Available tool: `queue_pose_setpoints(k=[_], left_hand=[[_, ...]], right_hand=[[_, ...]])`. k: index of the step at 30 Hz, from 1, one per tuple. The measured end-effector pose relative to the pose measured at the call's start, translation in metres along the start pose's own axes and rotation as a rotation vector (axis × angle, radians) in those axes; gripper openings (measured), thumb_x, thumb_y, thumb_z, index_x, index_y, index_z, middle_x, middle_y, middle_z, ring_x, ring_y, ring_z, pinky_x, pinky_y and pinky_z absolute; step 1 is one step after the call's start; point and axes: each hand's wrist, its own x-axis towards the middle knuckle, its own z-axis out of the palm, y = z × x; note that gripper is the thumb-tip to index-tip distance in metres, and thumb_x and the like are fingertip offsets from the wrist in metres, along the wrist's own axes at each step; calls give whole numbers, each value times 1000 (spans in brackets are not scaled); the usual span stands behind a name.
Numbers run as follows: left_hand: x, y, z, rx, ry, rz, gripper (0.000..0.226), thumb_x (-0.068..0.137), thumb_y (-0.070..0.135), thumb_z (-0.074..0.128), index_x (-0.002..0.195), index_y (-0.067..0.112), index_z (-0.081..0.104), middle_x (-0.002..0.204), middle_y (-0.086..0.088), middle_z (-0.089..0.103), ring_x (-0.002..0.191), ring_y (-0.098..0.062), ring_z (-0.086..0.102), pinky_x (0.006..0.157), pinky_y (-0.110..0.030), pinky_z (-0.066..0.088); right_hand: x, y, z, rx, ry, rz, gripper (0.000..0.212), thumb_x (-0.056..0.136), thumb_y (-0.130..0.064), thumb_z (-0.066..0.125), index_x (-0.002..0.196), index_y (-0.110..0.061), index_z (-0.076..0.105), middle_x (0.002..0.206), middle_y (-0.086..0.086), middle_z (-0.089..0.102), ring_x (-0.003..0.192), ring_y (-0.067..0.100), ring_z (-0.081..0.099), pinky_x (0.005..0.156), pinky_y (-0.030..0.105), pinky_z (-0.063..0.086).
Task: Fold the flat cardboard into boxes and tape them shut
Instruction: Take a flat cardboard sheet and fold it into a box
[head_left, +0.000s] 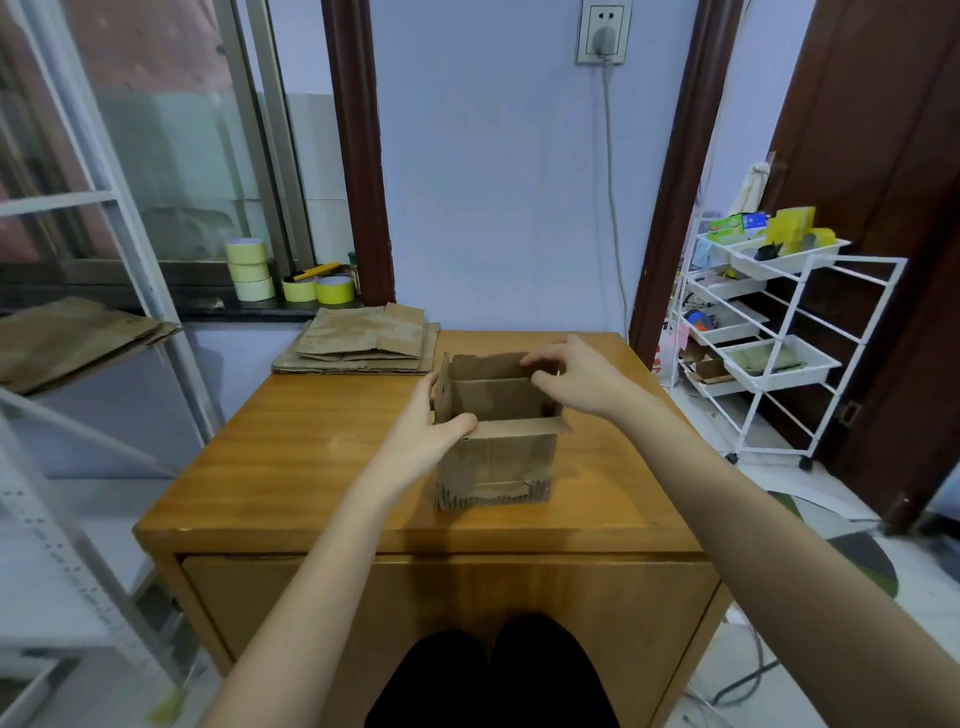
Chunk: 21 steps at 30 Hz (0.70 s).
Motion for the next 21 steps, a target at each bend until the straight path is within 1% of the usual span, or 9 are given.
queue_pose_setpoints(k=[3, 6, 8, 11, 13, 15, 16, 19, 21], left_hand=[[1, -1, -1, 30, 3, 18, 69, 90, 21, 63, 148, 21, 25, 129, 7, 45, 111, -8, 45, 86, -22, 41], [2, -1, -2, 61, 17, 48, 68, 89, 22, 64, 147, 24, 28, 140, 4, 41, 119, -9, 42, 92, -24, 39], [1, 0, -2, 113, 18, 68, 67, 90, 24, 63, 147, 25, 29, 145, 2, 37, 126, -11, 38, 97, -26, 36], [-1, 3, -2, 221, -21, 111, 64, 94, 25, 57, 149, 23, 24, 149, 5, 31, 118, 0, 32, 96, -20, 30], [-1, 2, -3, 302, -51, 131, 64, 97, 27, 51, 152, 21, 17, 153, 7, 24, 125, 0, 29, 100, -18, 25], [1, -1, -4, 402, -75, 141, 65, 99, 32, 46, 153, 21, 11, 158, 8, 15, 140, -6, 18, 108, -22, 17], [3, -4, -5, 446, -90, 142, 64, 100, 34, 43, 153, 22, 10, 159, 9, 11, 143, -7, 12, 112, -25, 13], [7, -11, -5, 528, -134, 141, 57, 102, 39, 34, 153, 24, 14, 160, 11, 6, 145, -6, 5, 116, -29, 6], [9, -15, -4, 507, -145, 122, 56, 102, 42, 31, 153, 25, 16, 160, 14, 5, 145, -4, 4, 116, -29, 5]], right_hand=[[6, -2, 1, -22, -60, 28, 36, 93, -26, 51, 128, -25, 58, 129, 7, 45, 117, 22, 47, 102, 36, 39], [10, -4, 6, -16, -111, 54, 45, 91, -28, 51, 136, -27, 50, 135, 9, 38, 125, 27, 40, 109, 39, 35], [11, -5, 10, 1, -146, 84, 55, 91, -30, 50, 144, -29, 38, 141, 11, 29, 132, 30, 30, 112, 42, 30], [12, -5, 14, -7, -166, 114, 62, 91, -30, 49, 149, -32, 26, 148, 11, 19, 138, 32, 16, 114, 44, 24], [12, -5, 15, 8, -153, 114, 62, 91, -30, 49, 149, -31, 26, 149, 11, 17, 139, 31, 13, 113, 43, 22], [12, -5, 16, 35, -142, 114, 62, 91, -30, 49, 149, -31, 28, 149, 10, 17, 140, 30, 12, 113, 42, 20], [13, -5, 16, 49, -136, 115, 61, 91, -29, 50, 149, -30, 28, 149, 10, 16, 140, 29, 12, 113, 41, 20], [12, -4, 19, 77, -116, 112, 62, 91, -28, 51, 148, -30, 29, 149, 10, 16, 140, 29, 12, 113, 41, 20], [12, -4, 20, 83, -114, 99, 62, 90, -27, 52, 148, -30, 29, 150, 10, 16, 140, 30, 13, 113, 41, 20]])
